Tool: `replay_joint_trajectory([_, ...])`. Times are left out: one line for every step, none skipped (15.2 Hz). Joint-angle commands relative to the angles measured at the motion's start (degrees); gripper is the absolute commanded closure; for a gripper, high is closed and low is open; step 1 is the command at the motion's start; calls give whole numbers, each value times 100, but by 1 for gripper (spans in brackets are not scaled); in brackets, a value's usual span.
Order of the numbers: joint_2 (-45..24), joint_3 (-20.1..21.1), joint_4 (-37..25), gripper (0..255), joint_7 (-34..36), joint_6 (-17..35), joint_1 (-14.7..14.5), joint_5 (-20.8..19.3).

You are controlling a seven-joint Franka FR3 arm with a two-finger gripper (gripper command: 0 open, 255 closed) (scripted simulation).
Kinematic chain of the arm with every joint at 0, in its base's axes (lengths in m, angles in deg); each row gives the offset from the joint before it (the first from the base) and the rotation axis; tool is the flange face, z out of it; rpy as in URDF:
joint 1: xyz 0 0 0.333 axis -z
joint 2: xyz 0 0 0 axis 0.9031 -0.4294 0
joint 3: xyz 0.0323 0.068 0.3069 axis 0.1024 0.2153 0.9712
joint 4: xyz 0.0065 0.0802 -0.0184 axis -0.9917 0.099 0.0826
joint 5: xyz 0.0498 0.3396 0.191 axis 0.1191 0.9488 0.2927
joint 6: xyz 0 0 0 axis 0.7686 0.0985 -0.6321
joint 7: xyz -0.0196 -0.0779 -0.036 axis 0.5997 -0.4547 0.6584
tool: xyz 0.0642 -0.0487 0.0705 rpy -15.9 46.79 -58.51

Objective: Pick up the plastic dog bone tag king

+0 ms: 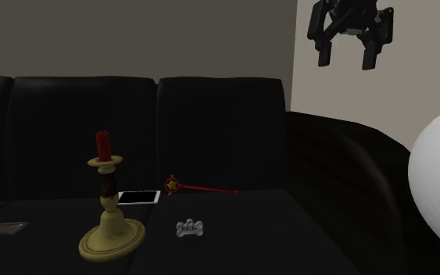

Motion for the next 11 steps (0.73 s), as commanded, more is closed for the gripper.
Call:
replay_joint_trajectory([0,0,0,0,0,0,0,0])
replay_joint_trajectory([-111,7,76,0,-132,195,-79,-12])
replay_joint_trajectory([-228,14,145,0,-263,391,-158,-24])
replay_joint_trajectory([-349,24,209,0,-393,585,-235,-35])
replay_joint_trajectory([-476,33,268,0,-521,780,-314,-45])
replay_joint_trajectory([-607,44,321,0,-649,973,-392,-55])
replay_joint_trajectory([-742,55,368,0,-774,1166,-469,-64])
replay_joint_trajectory([-882,69,410,0,-899,1358,-545,-73])
replay_joint_trajectory([-1026,84,447,0,-1023,1549,-621,-81])
replay_joint_trajectory([-1173,99,479,0,-1146,1739,-696,-89])
replay_joint_trajectory([-1324,118,506,0,-1267,1927,-769,-96])
